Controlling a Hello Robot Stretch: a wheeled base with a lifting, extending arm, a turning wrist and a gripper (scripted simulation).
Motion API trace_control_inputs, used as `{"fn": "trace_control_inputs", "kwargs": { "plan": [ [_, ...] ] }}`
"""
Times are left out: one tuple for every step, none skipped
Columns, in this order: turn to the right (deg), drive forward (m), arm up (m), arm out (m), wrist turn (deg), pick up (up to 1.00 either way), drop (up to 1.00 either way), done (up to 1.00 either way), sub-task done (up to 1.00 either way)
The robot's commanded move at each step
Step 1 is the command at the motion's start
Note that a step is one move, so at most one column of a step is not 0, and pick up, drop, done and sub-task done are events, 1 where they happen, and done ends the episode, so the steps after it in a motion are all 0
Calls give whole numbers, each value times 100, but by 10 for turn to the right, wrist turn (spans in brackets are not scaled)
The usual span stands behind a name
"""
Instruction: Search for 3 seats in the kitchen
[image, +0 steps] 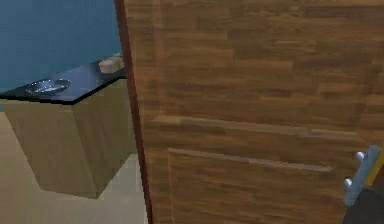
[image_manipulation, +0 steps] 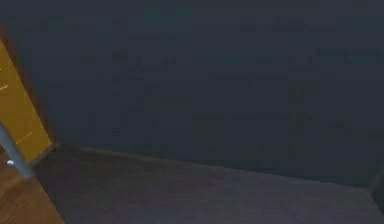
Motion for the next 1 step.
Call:
{"fn": "trace_control_inputs", "kwargs": {
  "plan": [
    [0,20,0,0,0,0,0,0,0]
  ]
}}
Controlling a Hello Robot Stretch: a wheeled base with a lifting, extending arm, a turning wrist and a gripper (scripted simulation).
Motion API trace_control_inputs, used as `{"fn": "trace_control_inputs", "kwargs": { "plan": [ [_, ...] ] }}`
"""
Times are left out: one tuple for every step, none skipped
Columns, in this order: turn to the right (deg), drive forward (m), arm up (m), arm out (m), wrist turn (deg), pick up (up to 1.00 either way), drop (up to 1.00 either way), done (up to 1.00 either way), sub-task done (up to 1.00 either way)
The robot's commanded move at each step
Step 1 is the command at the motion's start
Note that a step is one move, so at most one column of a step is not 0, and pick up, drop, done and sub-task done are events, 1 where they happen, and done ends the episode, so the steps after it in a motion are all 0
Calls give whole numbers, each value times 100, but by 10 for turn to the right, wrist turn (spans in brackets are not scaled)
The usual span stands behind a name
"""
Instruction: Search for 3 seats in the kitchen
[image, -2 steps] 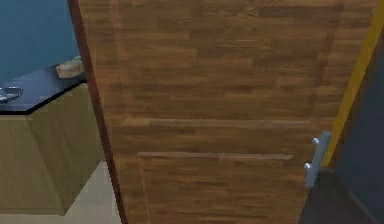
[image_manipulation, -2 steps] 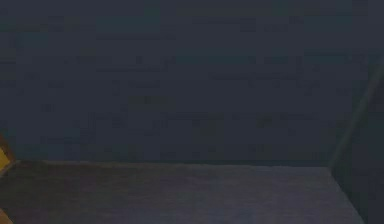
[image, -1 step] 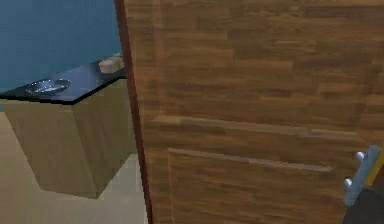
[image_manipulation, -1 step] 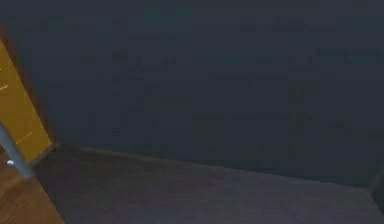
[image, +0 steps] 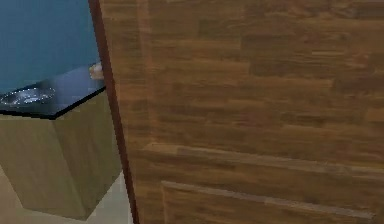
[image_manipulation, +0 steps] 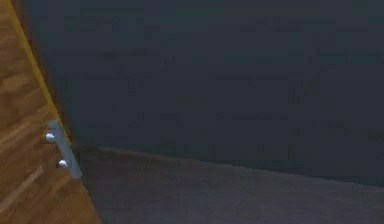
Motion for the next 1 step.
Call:
{"fn": "trace_control_inputs", "kwargs": {
  "plan": [
    [-450,0,0,0,0,0,0,0,0]
  ]
}}
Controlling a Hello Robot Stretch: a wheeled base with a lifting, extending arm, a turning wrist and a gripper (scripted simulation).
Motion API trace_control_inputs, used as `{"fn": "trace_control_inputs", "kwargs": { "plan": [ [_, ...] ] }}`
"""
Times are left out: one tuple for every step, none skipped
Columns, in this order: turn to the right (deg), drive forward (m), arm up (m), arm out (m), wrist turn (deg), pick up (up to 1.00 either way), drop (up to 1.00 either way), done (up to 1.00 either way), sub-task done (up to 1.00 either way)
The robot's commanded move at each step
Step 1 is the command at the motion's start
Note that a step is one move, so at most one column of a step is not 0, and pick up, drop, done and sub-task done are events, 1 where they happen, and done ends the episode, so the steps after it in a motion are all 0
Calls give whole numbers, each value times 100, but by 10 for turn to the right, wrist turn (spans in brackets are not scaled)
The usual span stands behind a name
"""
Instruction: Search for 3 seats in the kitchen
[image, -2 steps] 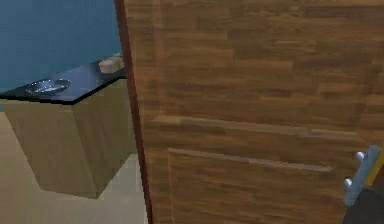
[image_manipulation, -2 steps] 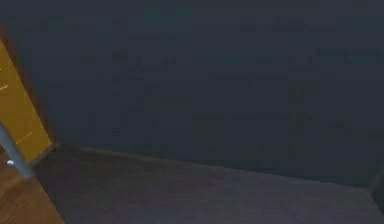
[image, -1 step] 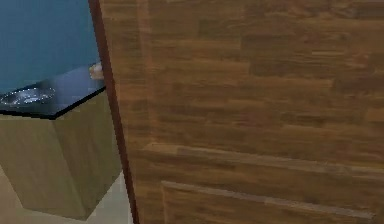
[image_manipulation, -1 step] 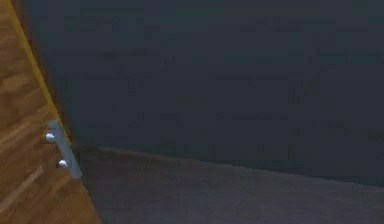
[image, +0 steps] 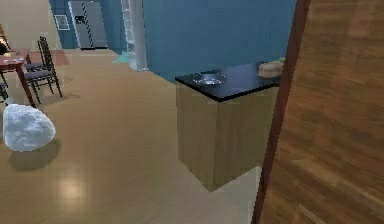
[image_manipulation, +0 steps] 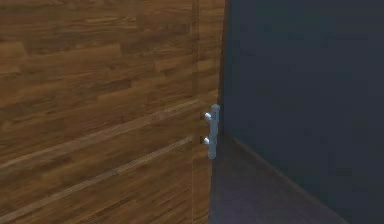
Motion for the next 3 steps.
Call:
{"fn": "trace_control_inputs", "kwargs": {
  "plan": [
    [-150,0,0,0,0,0,0,0,0],
    [0,15,0,0,0,0,0,0,0],
    [-150,0,0,0,0,0,0,0,0]
  ]
}}
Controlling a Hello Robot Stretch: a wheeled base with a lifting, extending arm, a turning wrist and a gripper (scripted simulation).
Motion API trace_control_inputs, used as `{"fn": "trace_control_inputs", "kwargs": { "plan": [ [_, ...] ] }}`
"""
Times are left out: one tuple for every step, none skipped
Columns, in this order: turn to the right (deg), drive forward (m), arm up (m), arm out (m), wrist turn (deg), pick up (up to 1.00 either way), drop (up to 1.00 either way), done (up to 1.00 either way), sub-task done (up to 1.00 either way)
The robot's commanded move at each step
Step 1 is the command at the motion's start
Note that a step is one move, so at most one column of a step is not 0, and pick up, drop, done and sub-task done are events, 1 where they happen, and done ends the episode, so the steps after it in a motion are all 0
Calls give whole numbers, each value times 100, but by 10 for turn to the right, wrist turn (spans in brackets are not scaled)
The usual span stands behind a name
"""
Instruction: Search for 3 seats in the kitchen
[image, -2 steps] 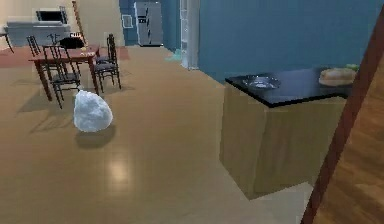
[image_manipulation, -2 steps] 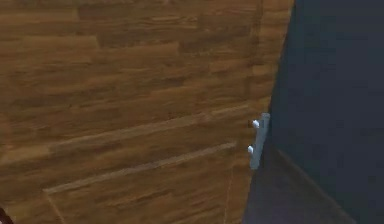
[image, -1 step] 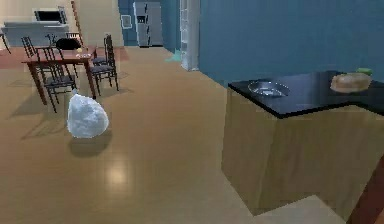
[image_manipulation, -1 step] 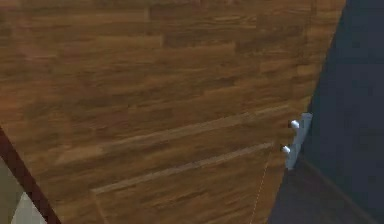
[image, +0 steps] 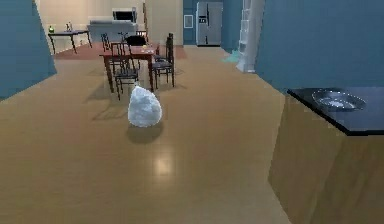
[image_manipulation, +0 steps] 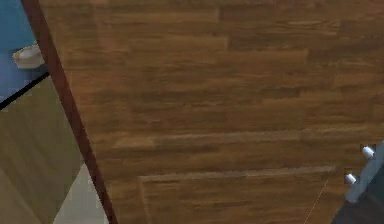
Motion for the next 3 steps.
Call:
{"fn": "trace_control_inputs", "kwargs": {
  "plan": [
    [0,100,0,0,0,0,0,0,0],
    [0,100,0,0,0,0,0,0,0],
    [-90,0,0,0,0,0,0,0,0]
  ]
}}
